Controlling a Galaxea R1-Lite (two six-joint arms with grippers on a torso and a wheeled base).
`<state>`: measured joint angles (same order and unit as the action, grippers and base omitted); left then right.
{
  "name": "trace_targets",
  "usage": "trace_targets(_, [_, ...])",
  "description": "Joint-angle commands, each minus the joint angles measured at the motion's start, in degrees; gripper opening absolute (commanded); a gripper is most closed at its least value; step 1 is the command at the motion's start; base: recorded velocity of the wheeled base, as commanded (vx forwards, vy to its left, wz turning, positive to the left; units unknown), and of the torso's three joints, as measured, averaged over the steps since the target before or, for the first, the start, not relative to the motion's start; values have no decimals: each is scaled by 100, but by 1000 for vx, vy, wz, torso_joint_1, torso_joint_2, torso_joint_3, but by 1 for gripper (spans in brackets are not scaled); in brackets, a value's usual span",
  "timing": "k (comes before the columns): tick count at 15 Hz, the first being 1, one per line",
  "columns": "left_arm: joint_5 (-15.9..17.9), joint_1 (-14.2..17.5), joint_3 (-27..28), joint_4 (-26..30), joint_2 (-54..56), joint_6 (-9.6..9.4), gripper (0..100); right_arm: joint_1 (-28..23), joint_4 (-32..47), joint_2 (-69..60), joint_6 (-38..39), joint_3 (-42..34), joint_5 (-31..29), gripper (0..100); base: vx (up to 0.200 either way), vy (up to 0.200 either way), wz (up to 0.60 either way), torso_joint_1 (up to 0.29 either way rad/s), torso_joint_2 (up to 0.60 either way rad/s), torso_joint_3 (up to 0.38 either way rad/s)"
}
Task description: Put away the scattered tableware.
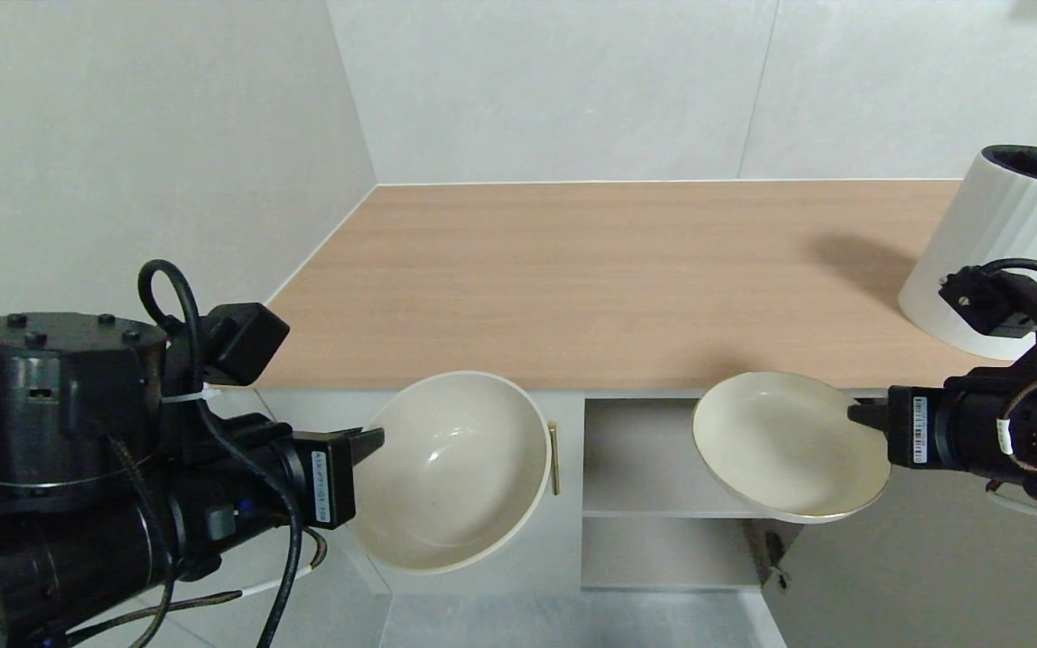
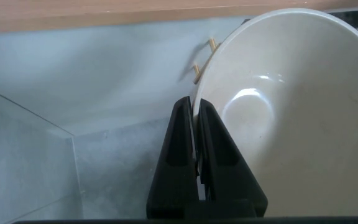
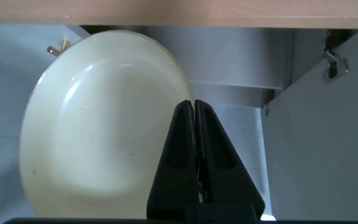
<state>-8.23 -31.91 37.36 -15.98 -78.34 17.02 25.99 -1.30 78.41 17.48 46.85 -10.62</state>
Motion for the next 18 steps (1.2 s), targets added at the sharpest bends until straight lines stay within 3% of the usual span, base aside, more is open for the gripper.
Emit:
trace_targets(1, [-3, 1, -1, -1, -24, 3, 0, 3, -1, 16, -8, -18, -2, 0, 0, 0, 0, 0, 0, 0])
trace_targets(18, [-3, 1, -36, -1, -68, -6, 0, 3, -256, 16, -254, -238, -2, 0, 0, 0, 0, -190, 432, 237])
